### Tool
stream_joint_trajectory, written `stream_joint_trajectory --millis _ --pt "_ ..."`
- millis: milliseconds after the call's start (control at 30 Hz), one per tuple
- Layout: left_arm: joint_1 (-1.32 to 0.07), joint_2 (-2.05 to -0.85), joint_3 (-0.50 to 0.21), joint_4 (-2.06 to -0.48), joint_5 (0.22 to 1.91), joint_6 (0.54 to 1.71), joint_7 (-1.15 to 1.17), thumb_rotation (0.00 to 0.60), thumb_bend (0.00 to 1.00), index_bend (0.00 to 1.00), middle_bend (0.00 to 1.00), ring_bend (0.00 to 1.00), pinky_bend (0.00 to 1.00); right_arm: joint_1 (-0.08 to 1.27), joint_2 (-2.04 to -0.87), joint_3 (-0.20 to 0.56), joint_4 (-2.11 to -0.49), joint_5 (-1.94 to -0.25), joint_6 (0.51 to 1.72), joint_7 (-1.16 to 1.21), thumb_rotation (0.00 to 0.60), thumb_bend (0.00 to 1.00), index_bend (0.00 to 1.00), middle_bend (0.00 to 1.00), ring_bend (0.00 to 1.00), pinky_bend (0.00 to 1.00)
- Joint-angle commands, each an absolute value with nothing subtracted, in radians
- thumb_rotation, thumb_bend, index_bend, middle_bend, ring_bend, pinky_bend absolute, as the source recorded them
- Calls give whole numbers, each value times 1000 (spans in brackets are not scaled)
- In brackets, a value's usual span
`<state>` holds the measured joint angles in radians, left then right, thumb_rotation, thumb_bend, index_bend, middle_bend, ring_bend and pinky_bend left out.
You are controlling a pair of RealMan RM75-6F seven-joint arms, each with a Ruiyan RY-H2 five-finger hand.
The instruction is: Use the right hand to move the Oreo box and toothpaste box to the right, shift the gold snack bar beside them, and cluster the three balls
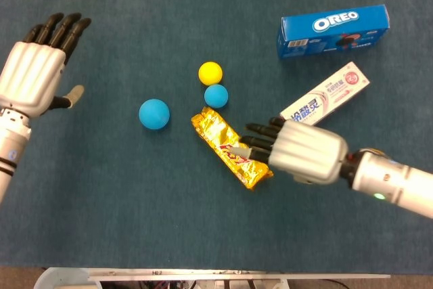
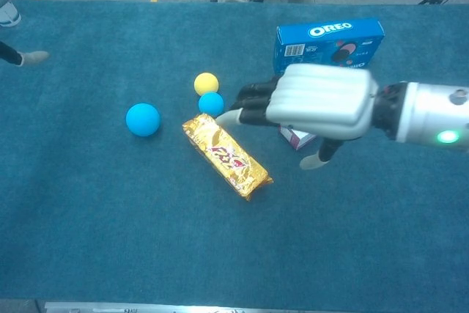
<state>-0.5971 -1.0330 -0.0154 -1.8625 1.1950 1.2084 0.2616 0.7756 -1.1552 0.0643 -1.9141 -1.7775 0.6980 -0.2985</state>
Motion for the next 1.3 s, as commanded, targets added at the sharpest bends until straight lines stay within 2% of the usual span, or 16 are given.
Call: stream_joint_trajectory --millis 33,267,500,900,1300 --pt "-581 -1028 -16 -1865 1206 1218 258 600 257 0 72 39 161 810 -1203 69 -1872 -1773 673 -325 600 0 0 128 69 303" --pt "-536 -1007 -13 -1863 1232 1226 226 600 257 0 72 40 162 854 -1246 59 -1807 -1772 647 -347 600 0 0 80 27 266" --pt "-502 -1000 -7 -1855 1261 1225 209 600 257 0 72 39 153 890 -1273 44 -1751 -1771 619 -382 600 0 0 74 26 265" --pt "-450 -959 -5 -1869 1321 1224 118 600 257 0 72 40 130 932 -1402 62 -1650 -1672 553 -521 600 0 0 73 26 257" --pt "-415 -931 -8 -1858 1374 1222 46 600 257 3 72 40 130 936 -1550 67 -1565 -1624 608 -671 600 0 0 74 26 246"
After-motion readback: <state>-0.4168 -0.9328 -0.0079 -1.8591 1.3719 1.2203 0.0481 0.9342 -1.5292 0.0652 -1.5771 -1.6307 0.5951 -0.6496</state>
